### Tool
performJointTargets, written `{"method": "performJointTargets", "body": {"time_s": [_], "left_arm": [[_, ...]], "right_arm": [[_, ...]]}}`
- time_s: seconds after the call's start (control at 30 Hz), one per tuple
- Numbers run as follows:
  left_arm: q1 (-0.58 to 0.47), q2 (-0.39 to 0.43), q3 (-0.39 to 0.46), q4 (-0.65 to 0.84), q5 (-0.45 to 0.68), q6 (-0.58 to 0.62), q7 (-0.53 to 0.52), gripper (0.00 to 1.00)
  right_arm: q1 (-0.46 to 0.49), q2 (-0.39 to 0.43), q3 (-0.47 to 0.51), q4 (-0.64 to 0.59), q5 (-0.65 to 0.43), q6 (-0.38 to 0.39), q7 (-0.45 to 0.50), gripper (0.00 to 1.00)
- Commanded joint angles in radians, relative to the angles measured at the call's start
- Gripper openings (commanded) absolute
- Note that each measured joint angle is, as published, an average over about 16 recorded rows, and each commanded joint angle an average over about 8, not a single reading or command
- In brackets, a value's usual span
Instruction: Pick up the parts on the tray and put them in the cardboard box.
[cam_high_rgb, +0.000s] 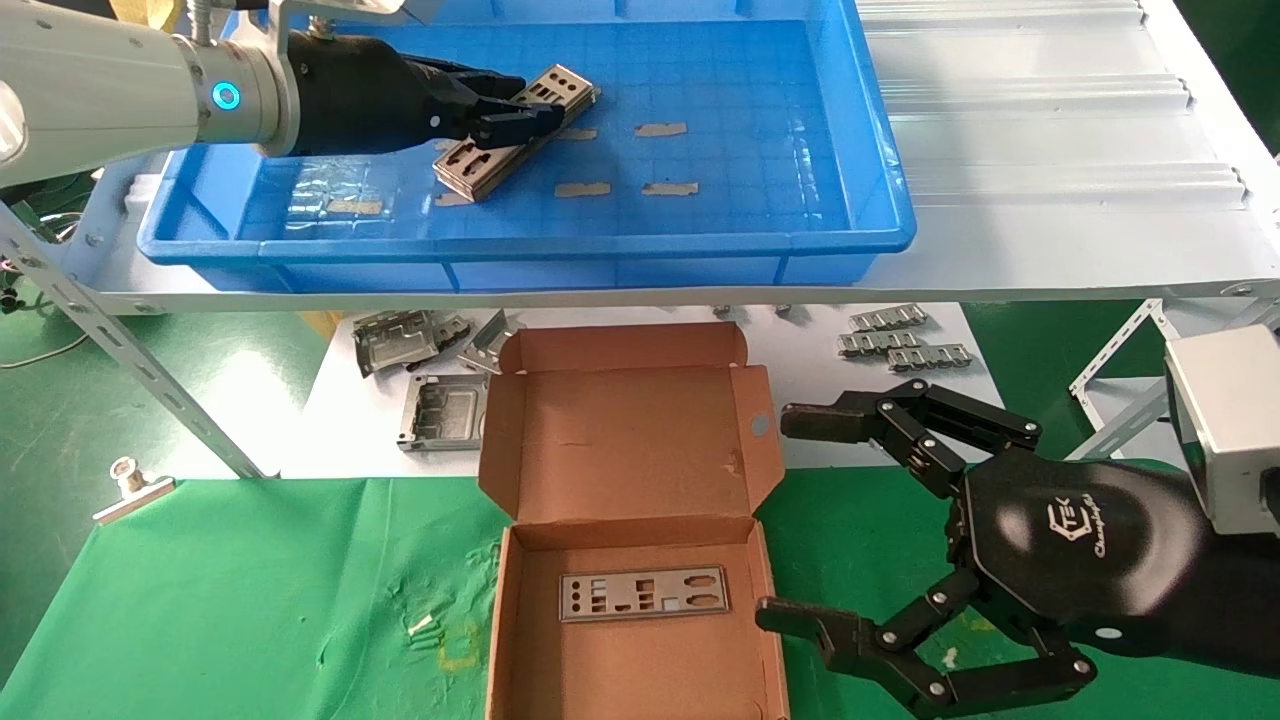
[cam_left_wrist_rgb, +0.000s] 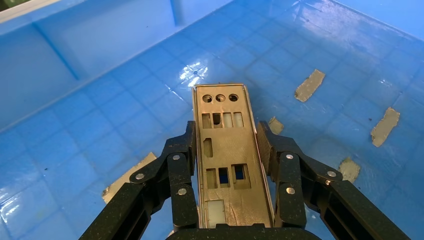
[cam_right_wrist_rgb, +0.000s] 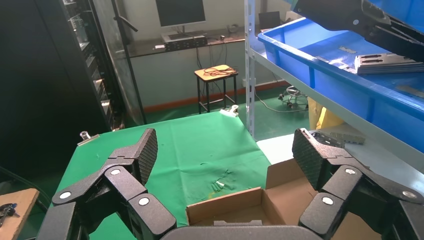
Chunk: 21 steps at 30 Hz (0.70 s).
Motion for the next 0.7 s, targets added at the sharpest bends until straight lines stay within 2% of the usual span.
{"method": "performJointTargets", "body": {"time_s": [0.03, 0.13, 0.2, 0.23, 0.4, 0.47, 0.5, 0.63, 0.7], "left_arm": [[-0.001, -0.001, 0.0, -0.001, 0.0, 0.0, 0.0, 0.0], [-0.002, -0.001, 0.0, -0.001, 0.0, -0.001, 0.0, 0.04], [-0.002, 0.0, 0.0, 0.0, 0.0, -0.002, -0.001, 0.13], [-0.002, 0.0, 0.001, 0.0, 0.0, -0.002, -0.002, 0.21], [-0.003, 0.001, 0.002, 0.001, 0.002, -0.003, -0.005, 0.79], [-0.004, 0.002, 0.003, 0.001, 0.003, -0.003, -0.007, 0.96], [-0.004, 0.002, 0.003, 0.002, 0.003, -0.004, -0.008, 1.0], [-0.005, 0.003, 0.005, 0.002, 0.005, -0.005, -0.013, 1.0], [-0.005, 0.003, 0.005, 0.002, 0.005, -0.006, -0.015, 0.92]], "right_arm": [[0.0, 0.0, 0.0, 0.0, 0.0, 0.0, 0.0, 1.0], [0.0, 0.0, 0.0, 0.0, 0.0, 0.0, 0.0, 1.0], [0.0, 0.0, 0.0, 0.0, 0.0, 0.0, 0.0, 1.0], [0.0, 0.0, 0.0, 0.0, 0.0, 0.0, 0.0, 1.0], [0.0, 0.0, 0.0, 0.0, 0.0, 0.0, 0.0, 1.0], [0.0, 0.0, 0.0, 0.0, 0.0, 0.0, 0.0, 1.0], [0.0, 0.0, 0.0, 0.0, 0.0, 0.0, 0.0, 1.0], [0.0, 0.0, 0.0, 0.0, 0.0, 0.0, 0.0, 1.0], [0.0, 0.0, 0.0, 0.0, 0.0, 0.0, 0.0, 1.0]]}}
